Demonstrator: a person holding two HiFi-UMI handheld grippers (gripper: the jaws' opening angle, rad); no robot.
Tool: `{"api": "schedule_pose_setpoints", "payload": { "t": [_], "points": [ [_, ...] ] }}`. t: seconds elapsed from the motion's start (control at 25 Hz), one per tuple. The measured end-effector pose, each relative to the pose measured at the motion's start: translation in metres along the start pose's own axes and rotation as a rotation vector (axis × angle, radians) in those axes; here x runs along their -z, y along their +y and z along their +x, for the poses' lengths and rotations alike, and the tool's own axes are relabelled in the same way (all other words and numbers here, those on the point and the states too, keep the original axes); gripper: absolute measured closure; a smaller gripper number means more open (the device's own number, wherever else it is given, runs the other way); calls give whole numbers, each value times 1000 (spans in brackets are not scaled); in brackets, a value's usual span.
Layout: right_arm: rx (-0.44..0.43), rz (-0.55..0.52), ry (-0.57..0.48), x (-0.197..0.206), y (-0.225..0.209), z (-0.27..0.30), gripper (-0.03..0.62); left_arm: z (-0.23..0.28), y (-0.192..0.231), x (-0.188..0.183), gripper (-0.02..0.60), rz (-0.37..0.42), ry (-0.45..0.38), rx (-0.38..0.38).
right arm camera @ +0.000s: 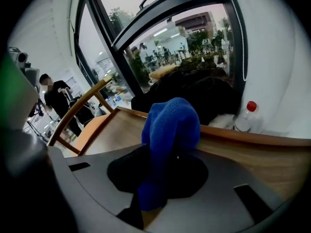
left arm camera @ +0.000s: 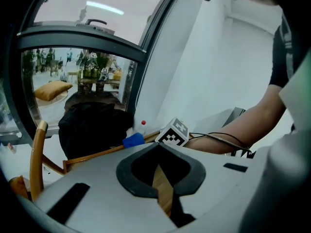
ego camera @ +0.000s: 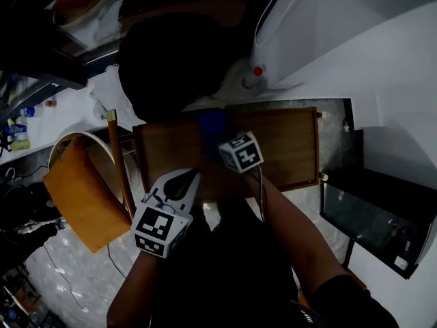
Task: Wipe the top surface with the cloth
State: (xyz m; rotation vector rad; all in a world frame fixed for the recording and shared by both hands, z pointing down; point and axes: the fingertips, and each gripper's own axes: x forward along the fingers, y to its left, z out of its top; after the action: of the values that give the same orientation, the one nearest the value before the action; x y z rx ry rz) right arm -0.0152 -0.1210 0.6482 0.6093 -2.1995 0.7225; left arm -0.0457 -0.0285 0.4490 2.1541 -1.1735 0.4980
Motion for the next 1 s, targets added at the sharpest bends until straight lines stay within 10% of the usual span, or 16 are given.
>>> {"api": "schedule_pose_setpoints", "payload": {
  "t": [1.0],
  "points": [
    [83,77,-66,25,-114,-77,511,61,-74,-15,577,67,47,76]
  ]
}}
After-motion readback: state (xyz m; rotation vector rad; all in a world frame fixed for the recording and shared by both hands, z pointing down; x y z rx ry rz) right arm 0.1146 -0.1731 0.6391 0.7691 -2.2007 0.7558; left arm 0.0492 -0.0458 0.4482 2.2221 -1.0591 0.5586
